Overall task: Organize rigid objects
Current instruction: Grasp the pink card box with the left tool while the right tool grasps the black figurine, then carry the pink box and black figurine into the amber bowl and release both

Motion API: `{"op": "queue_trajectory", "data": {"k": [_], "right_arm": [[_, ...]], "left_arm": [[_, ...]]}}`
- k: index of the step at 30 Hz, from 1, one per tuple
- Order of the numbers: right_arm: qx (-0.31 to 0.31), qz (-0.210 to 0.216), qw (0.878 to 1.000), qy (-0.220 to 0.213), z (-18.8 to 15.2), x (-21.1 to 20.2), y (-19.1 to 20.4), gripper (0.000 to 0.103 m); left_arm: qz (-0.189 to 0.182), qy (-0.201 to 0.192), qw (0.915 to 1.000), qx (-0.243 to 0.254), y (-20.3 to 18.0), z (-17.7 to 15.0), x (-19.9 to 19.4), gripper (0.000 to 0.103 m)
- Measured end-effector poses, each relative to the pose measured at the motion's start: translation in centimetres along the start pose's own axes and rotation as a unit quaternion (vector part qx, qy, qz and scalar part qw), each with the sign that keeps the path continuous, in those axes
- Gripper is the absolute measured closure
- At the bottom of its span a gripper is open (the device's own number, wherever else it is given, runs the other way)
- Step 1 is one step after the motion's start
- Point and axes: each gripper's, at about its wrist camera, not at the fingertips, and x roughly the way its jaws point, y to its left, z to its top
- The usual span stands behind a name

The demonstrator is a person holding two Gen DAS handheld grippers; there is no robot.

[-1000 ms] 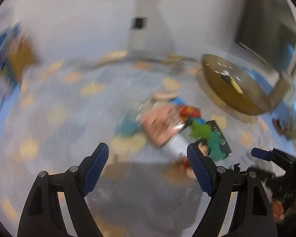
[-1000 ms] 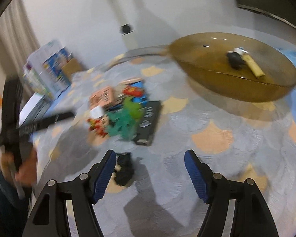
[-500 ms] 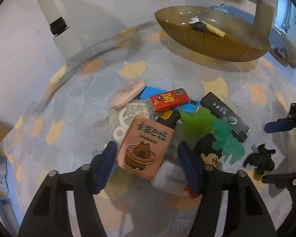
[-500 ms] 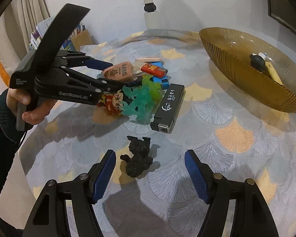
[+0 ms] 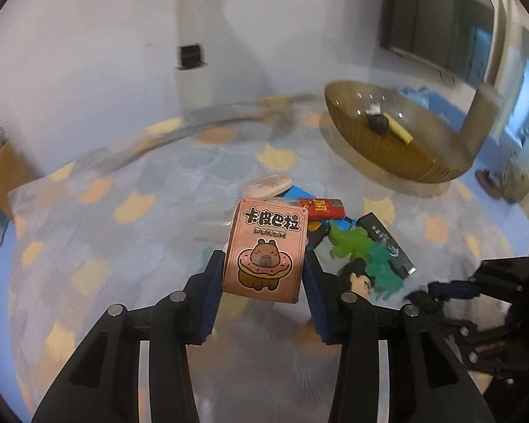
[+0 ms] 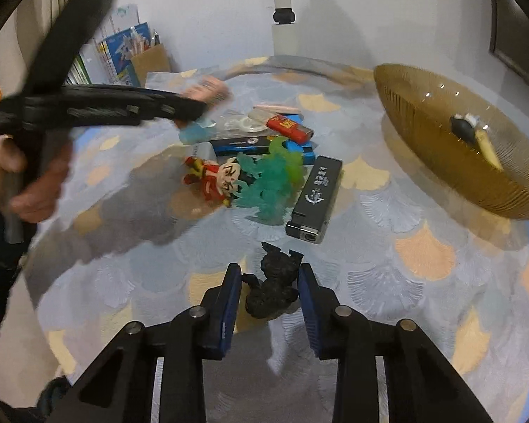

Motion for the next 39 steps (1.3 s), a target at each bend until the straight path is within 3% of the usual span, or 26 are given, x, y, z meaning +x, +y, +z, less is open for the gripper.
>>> {"op": "queue_trajectory", "data": {"k": [4, 7, 12, 14, 16, 18, 21, 25, 27, 29, 32, 34, 39], "right_arm": [[0.026, 0.009, 1.0, -0.009, -0.3, -1.3, -1.1, 0.071], [0.028, -0.007, 1.0, -0.005, -0.7, -2.1, -1.8, 0.071], [0.042, -0.006, 0.999, 0.012, -1.7, -2.0, -2.4, 0.072], [0.036, -0.01, 0.999, 0.013, -1.8, -2.1, -2.2, 0.072], [0.036, -0.009, 0.999, 0.017, -1.9, -2.2, -2.1, 0.07], [0.039, -0.002, 0.999, 0.021, -2.1, -2.4, -2.2, 0.065], [0.046, -0.001, 0.999, 0.021, -2.6, -2.6, -2.6, 0.046], [0.069, 0.028, 0.997, 0.021, -3.1, -2.6, -2.8, 0.045], [0.067, 0.019, 0.997, 0.023, -3.1, -2.6, -2.4, 0.046], [0.066, 0.017, 0.997, 0.024, -2.9, -2.4, -2.0, 0.046], [0.065, -0.009, 0.998, 0.024, -2.5, -2.0, -1.2, 0.047], [0.062, -0.027, 0.998, 0.019, -2.3, -1.8, -1.0, 0.059], [0.096, -0.047, 0.994, 0.007, -1.7, -1.5, -1.7, 0.073]], "left_arm": [[0.027, 0.03, 0.9991, -0.014, 0.1, -2.8, -1.8, 0.063], [0.038, 0.07, 0.9959, -0.044, 0.2, -5.6, -1.2, 0.063], [0.044, 0.075, 0.9942, -0.062, -0.4, -8.6, -0.4, 0.061], [0.054, 0.071, 0.994, -0.064, -0.3, -9.0, -1.0, 0.038], [0.064, 0.048, 0.9947, -0.064, 0.2, -9.4, -2.2, 0.026], [0.06, 0.037, 0.9947, -0.075, 1.1, -9.9, -3.2, 0.026], [0.048, 0.044, 0.9938, -0.09, 2.0, -10.1, -2.8, 0.026], [0.024, 0.05, 0.9942, -0.092, 0.9, -9.4, -1.0, 0.026], [0.03, 0.048, 0.9944, -0.09, 0.0, -8.8, -0.1, 0.029], [0.054, 0.045, 0.9943, -0.08, -0.9, -8.3, 0.5, 0.065], [0.047, 0.043, 0.9933, -0.097, -0.5, -7.9, 0.5, 0.065], [0.042, 0.036, 0.9936, -0.099, -0.4, -7.8, 0.2, 0.065], [0.033, 0.023, 0.9962, -0.077, -1.4, -7.1, -0.7, 0.065]]}}
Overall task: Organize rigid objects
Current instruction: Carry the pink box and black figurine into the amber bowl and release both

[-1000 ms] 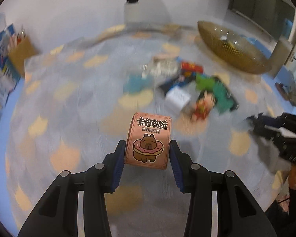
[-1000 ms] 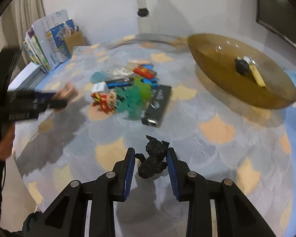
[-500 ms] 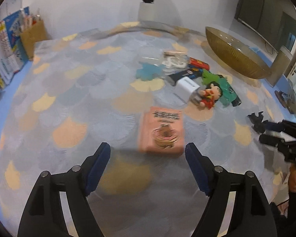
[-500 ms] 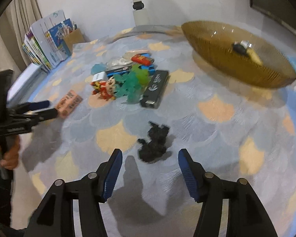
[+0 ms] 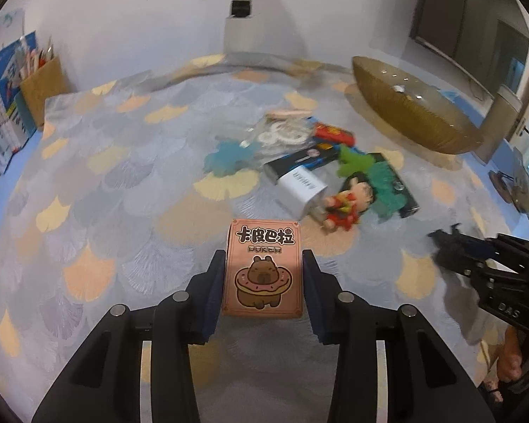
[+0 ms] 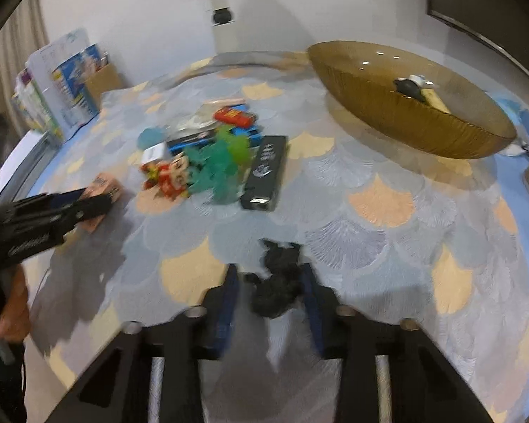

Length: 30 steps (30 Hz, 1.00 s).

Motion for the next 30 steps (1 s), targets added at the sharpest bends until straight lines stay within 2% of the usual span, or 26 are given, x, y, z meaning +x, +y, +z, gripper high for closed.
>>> {"op": "queue_trajectory", "data": {"k": [2, 6, 12, 16, 21, 26, 30], "right_arm": [[0.004, 0.009, 1.0, -0.004, 0.1, -0.2, -0.1, 0.073], [-0.001, 0.017, 0.999, -0.044, 1.0, -3.3, -0.5, 0.073], [0.025, -0.03, 0.986, -0.163, 6.3, -12.1, -4.6, 0.073], [0.051, -0.055, 0.975, -0.207, 9.4, -14.9, -7.6, 0.073], [0.085, -0.075, 0.974, -0.195, 11.5, -13.4, -10.5, 0.073], [0.119, -0.072, 0.981, -0.135, 11.1, -9.2, -13.0, 0.073], [0.137, -0.066, 0.983, -0.104, 10.3, -7.1, -14.6, 0.073]], "left_arm": [[-0.005, -0.009, 0.9999, 0.007, -0.6, 0.5, -0.5, 0.065], [-0.022, -0.038, 0.9986, 0.029, -2.6, 2.7, -2.2, 0.066], [-0.079, -0.118, 0.9873, 0.071, -7.5, 9.4, -5.6, 0.066], [-0.122, -0.144, 0.9784, 0.086, -11.3, 13.9, -5.5, 0.066], [-0.137, -0.116, 0.9777, 0.109, -15.9, 16.2, -1.2, 0.066], [-0.142, -0.074, 0.9809, 0.11, -17.7, 16.0, 2.9, 0.066], [-0.135, -0.059, 0.9814, 0.123, -18.6, 15.3, 4.2, 0.065]]}}
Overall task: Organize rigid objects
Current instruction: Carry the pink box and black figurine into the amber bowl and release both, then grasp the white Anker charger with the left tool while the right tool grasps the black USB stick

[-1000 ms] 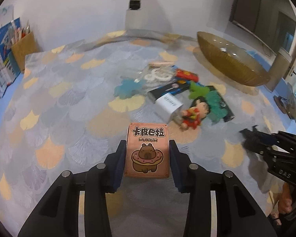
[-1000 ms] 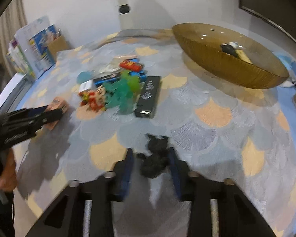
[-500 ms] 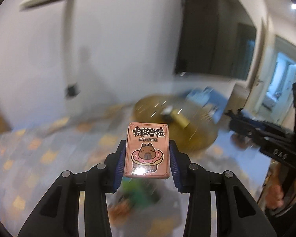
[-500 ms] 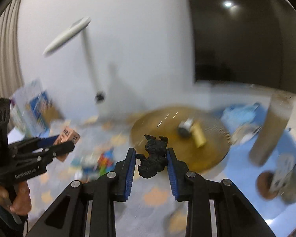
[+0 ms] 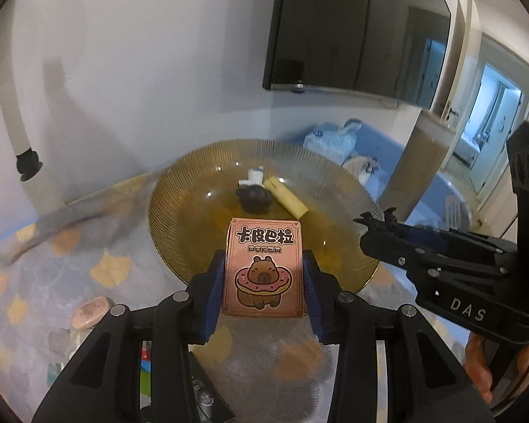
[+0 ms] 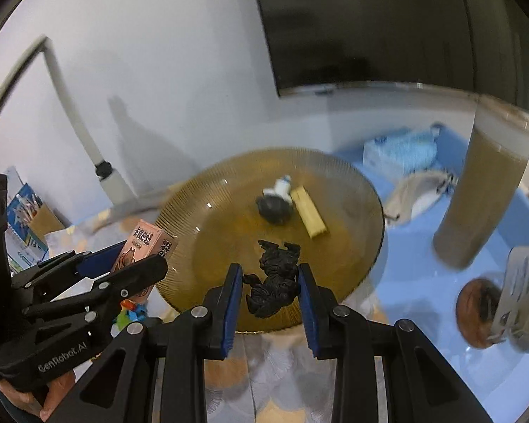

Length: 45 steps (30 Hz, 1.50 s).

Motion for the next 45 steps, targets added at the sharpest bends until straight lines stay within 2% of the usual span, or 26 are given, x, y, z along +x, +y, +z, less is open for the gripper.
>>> {"op": "queue_trajectory", "data": {"k": [3, 4, 5, 6, 7, 9, 11, 12, 13, 18, 22, 25, 28, 31, 33, 36, 41, 45], "right_arm": [[0.007, -0.003, 1.0, 0.006, -0.1, 0.7, -0.4, 0.073], [0.007, -0.001, 1.0, 0.009, 0.0, 1.1, -0.6, 0.073], [0.006, 0.003, 1.0, 0.013, 0.0, 1.3, -0.7, 0.073], [0.006, 0.006, 1.0, 0.02, 0.1, 1.5, -0.8, 0.07], [0.011, 0.003, 1.0, 0.026, 0.2, 1.6, -1.0, 0.066], [0.023, 0.001, 1.0, 0.018, 0.1, 0.7, -1.8, 0.062], [0.037, 0.009, 0.999, -0.003, -0.3, -0.9, -2.7, 0.054], [0.042, 0.013, 0.999, -0.009, -0.4, -1.5, -3.0, 0.046], [0.048, 0.019, 0.999, -0.017, -0.7, -2.2, -3.2, 0.044], [0.031, 0.053, 0.998, -0.023, -2.2, -4.0, -1.6, 0.044], [-0.014, 0.083, 0.996, 0.013, -4.7, -2.4, 2.5, 0.043], [-0.044, 0.109, 0.992, 0.034, -7.1, -0.3, 5.5, 0.043], [-0.087, 0.104, 0.99, 0.045, -9.3, 1.7, 7.8, 0.043], [-0.107, 0.104, 0.987, 0.055, -10.8, 3.0, 8.8, 0.043], [-0.103, 0.106, 0.987, 0.063, -11.3, 3.7, 8.6, 0.043], [-0.091, 0.104, 0.988, 0.071, -11.3, 4.3, 7.9, 0.043], [-0.069, 0.109, 0.988, 0.085, -11.1, 5.0, 7.1, 0.043], [-0.065, 0.105, 0.988, 0.087, -11.0, 5.0, 7.1, 0.043]], "left_arm": [[0.007, 0.003, 1.0, 0.001, 0.1, -0.1, 0.3, 0.064], [0.01, 0.001, 1.0, -0.002, 0.3, -0.1, 0.2, 0.059], [0.016, -0.002, 0.9998, -0.006, 0.5, -0.1, 0.1, 0.037], [0.029, -0.01, 0.9995, -0.009, 0.8, -0.1, -0.5, 0.028], [0.036, -0.027, 0.9989, -0.013, 1.2, -0.2, -1.5, 0.025], [0.036, -0.048, 0.9978, -0.027, 2.6, -0.7, -3.7, 0.025], [0.033, -0.06, 0.9965, -0.048, 4.3, -1.7, -6.2, 0.025], [0.037, -0.068, 0.9953, -0.059, 5.3, -2.4, -7.7, 0.025], [0.046, -0.072, 0.9942, -0.066, 6.1, -3.0, -8.7, 0.025], [0.089, -0.081, 0.9826, -0.141, 10.8, -8.0, -13.6, 0.025], [0.112, -0.057, 0.972, -0.198, 13.7, -13.0, -14.1, 0.025], [0.142, -0.019, 0.9611, -0.236, 15.8, -16.7, -13.0, 0.025], [0.146, 0.01, 0.9558, -0.255, 17.1, -19.2, -11.6, 0.025], [0.151, 0.022, 0.9554, -0.253, 17.0, -20.3, -11.1, 0.025], [0.149, 0.013, 0.9587, -0.242, 16.6, -20.2, -11.3, 0.025], [0.161, 0.027, 0.9604, -0.226, 15.9, -20.2, -10.7, 0.025], [0.154, 0.036, 0.9649, -0.21, 15.3, -19.9, -10.4, 0.025], [0.134, 0.047, 0.9688, -0.203, 15.3, -19.0, -9.7, 0.025]]}}
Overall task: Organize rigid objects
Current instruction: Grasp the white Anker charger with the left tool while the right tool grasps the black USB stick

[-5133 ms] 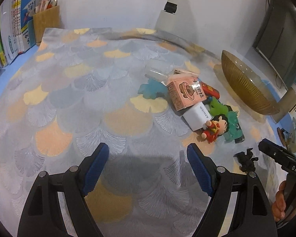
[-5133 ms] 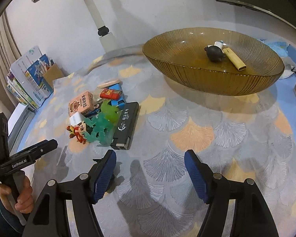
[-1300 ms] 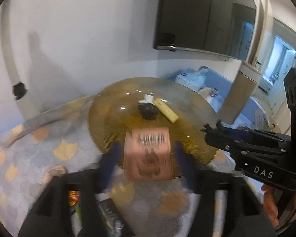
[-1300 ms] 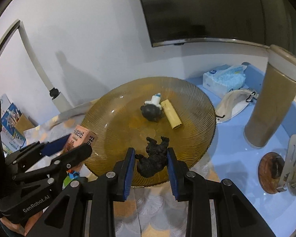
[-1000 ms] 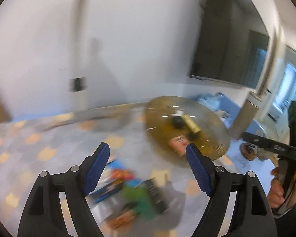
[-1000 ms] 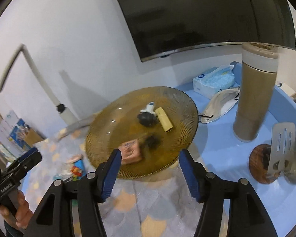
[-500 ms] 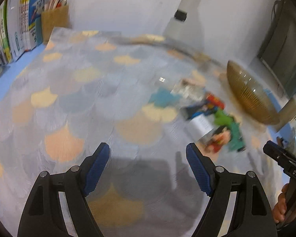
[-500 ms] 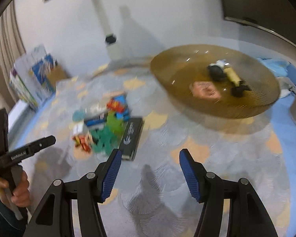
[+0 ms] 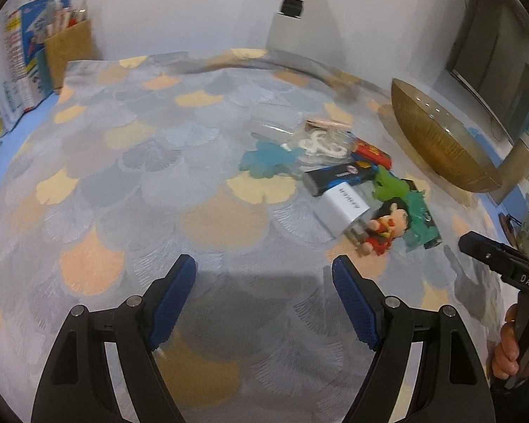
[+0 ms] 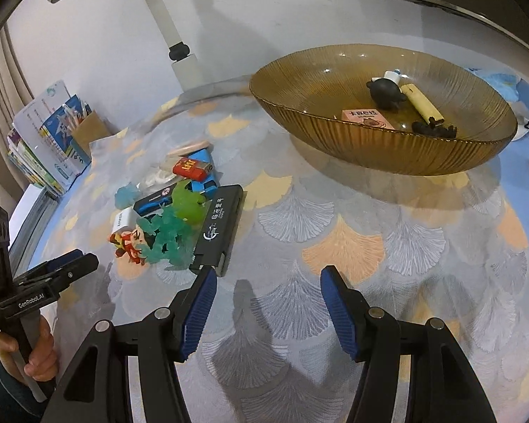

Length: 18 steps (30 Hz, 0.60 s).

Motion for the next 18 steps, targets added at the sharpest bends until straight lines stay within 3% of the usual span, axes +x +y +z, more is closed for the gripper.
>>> {"op": "queue_trajectory", "data": {"k": [4, 9, 12, 18], "right_arm": [[-0.011, -0.003, 0.999, 0.041, 0.3, 0.7, 1.5, 0.044], [-0.036, 0.014, 0.998, 0.039, 1.5, 0.6, 4.2, 0.045], [-0.047, -0.009, 0.998, 0.047, 2.1, 2.0, 4.9, 0.051], [-0.052, -0.021, 0.997, 0.052, 2.5, 3.7, 6.0, 0.053]], "left_arm": [[-0.017, 0.015, 0.9991, 0.037, -1.5, 1.1, 0.6, 0.025], [-0.01, 0.027, 0.9945, 0.101, -3.7, 2.0, 1.5, 0.025], [-0.022, 0.032, 0.9925, 0.116, -4.1, 2.5, 2.1, 0.026], [-0.039, 0.039, 0.9881, 0.143, -5.5, 3.5, 3.3, 0.037]]}}
